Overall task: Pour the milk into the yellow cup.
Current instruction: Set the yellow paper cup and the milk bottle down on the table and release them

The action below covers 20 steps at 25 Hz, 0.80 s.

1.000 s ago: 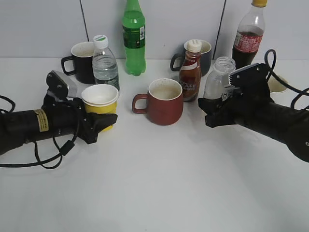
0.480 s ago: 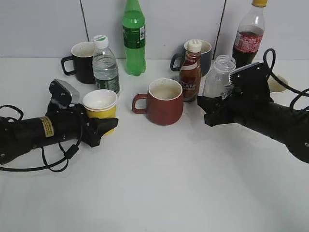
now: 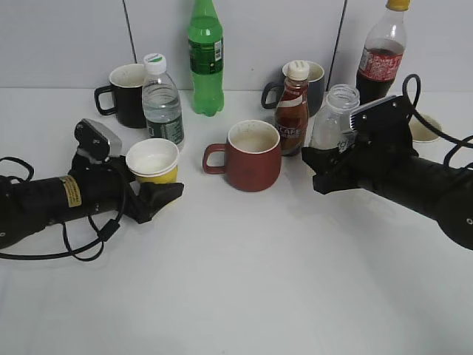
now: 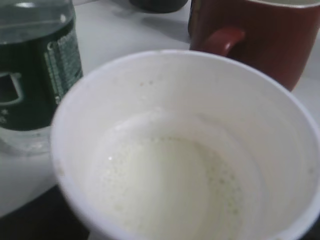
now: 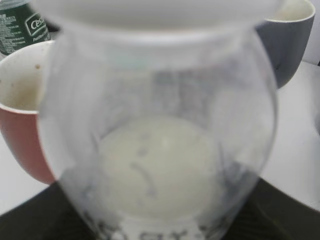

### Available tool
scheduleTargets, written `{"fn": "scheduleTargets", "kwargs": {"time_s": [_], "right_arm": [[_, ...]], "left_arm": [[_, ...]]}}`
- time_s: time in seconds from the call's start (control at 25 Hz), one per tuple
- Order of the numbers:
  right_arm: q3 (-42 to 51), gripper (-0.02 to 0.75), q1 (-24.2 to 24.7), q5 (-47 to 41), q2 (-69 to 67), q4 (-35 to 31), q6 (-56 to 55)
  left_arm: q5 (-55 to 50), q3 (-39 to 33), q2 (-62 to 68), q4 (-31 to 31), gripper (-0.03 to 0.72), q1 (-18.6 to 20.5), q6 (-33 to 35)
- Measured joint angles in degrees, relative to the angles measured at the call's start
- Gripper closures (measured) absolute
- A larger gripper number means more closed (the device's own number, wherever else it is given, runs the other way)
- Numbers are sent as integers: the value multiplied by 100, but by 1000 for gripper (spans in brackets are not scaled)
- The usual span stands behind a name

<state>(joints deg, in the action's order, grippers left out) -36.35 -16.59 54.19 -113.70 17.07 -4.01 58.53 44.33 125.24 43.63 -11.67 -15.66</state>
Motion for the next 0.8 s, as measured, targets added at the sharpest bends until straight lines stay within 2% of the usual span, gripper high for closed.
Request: {"fn": "scheduleTargets", "kwargs": {"time_s": [0.36,0.68,0.8], "right_arm": [[-229,306,0,23,-686,-6,7],[-247,306,0,199,-815,-10,7],[-247,230,0,210,-815,-57,12]], "left_arm": [[-10,-427,-109,-94,73,0,0],[-51,-847,-484,-477,80,4,0],[-198,-950,-645,-530,85,4,0]]}}
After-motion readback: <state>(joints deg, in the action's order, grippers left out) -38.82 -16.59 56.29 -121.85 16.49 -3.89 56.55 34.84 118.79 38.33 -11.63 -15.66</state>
